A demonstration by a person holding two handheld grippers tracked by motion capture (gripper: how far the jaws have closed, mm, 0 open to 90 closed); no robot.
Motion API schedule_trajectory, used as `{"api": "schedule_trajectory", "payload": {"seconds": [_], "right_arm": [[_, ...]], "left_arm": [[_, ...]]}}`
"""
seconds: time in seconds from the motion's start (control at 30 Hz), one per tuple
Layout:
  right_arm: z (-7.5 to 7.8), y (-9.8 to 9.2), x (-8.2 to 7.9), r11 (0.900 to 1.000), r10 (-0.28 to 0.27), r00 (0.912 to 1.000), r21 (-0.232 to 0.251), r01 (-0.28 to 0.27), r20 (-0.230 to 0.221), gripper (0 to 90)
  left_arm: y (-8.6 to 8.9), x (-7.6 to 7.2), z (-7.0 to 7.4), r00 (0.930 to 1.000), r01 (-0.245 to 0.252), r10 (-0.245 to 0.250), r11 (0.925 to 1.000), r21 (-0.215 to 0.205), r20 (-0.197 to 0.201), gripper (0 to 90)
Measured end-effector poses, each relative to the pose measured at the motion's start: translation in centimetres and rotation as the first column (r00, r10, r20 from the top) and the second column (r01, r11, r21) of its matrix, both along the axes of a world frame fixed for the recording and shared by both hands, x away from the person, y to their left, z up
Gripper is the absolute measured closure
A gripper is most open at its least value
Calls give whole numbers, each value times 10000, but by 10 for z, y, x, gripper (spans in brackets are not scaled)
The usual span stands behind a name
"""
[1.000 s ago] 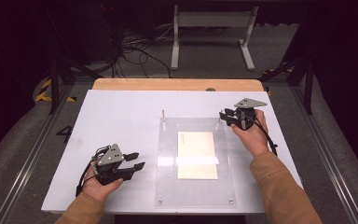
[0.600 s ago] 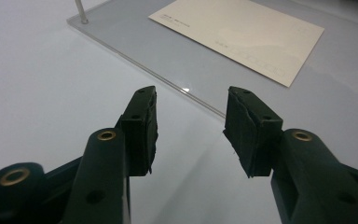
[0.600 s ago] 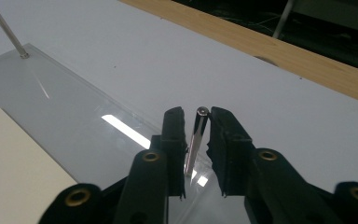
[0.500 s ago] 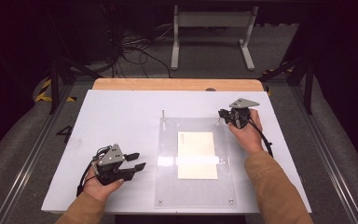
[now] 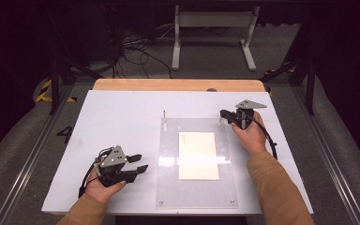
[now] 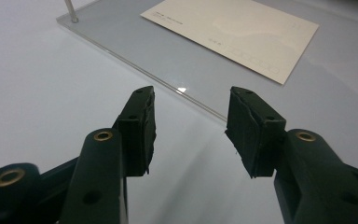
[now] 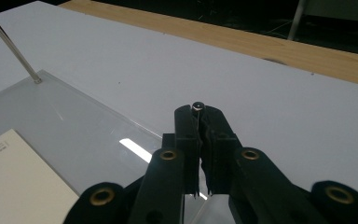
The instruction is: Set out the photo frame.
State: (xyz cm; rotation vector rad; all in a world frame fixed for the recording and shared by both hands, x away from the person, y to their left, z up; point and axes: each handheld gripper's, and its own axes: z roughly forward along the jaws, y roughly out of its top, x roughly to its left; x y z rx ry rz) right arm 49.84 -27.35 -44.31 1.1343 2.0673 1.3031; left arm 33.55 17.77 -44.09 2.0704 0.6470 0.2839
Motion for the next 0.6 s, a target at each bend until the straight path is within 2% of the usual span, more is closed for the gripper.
{"api": "schedule_trajectory", "payload": {"seconds": [0.17, 0.33, 0.6], "right_arm": [[-2, 2, 1, 9991, -291, 9995, 289, 295, -122, 854], [-4, 1, 2, 9982, -357, 9992, 464, 366, -203, 853], [-5, -1, 9, 9942, -450, 9970, 948, 509, -636, 852]], "left_arm": [[-1, 0, 0, 10000, 36, -36, 10000, 15, 34, 521], [-3, 0, -1, 9999, 107, -107, 9999, 90, 18, 520], [-4, 2, -3, 9999, 120, -120, 9999, 118, 18, 515]]}}
